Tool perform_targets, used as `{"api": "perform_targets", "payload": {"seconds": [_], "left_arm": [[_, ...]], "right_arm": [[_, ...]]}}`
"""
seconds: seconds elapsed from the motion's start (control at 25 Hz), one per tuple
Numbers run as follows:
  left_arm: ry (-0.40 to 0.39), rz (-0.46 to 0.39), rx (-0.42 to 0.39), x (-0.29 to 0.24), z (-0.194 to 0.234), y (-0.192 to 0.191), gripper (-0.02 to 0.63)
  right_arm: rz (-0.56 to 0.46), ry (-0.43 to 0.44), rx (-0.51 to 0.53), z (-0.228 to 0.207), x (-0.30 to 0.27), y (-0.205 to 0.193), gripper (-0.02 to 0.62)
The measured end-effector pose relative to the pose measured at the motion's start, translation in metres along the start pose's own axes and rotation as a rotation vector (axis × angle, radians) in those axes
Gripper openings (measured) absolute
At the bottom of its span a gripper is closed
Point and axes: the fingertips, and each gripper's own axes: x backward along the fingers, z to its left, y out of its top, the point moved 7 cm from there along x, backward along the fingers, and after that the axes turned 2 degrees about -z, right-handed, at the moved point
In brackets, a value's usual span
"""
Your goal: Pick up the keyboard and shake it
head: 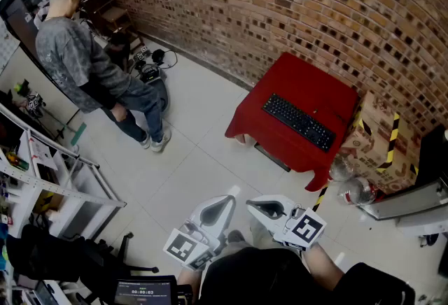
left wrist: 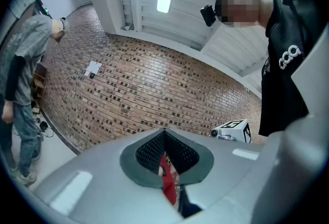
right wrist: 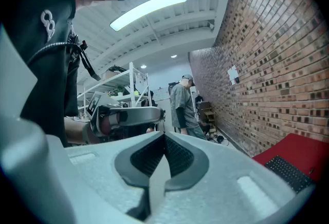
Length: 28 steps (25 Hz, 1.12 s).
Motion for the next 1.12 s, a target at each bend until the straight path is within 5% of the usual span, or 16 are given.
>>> {"api": "perform_targets", "payload": {"seconds": [0.28,0.44,0.64,0.8,0.92,1.12], "left_arm": [[-0.011,-0.037,0.012,-0.075,0.007,0.005,0.015],[-0.034,0.03,-0.044,-0.14,0.015,-0.002,0.015],[-0.158,0.067,-0.074,-0.219,-0.002,-0.004,0.015],[-0.222,0.137,-0.048,-0.258,-0.005,-0.025,0.015],[-0.272,0.161,-0.006,-0.286,-0.009,-0.037,0.015],[-0.362,0.162,-0.085,-0.323,-0.022,-0.029,0.015]], "right_arm": [[-0.056,-0.05,0.014,-0.076,0.028,0.007,-0.009],[-0.072,-0.135,-0.025,-0.137,0.054,0.004,-0.009],[-0.044,-0.263,-0.011,-0.215,0.085,-0.003,-0.009],[-0.053,-0.326,-0.032,-0.24,0.111,0.001,-0.009],[0.046,-0.383,-0.074,-0.257,0.127,-0.021,-0.009],[0.084,-0.407,-0.134,-0.264,0.148,-0.035,-0.009]]}}
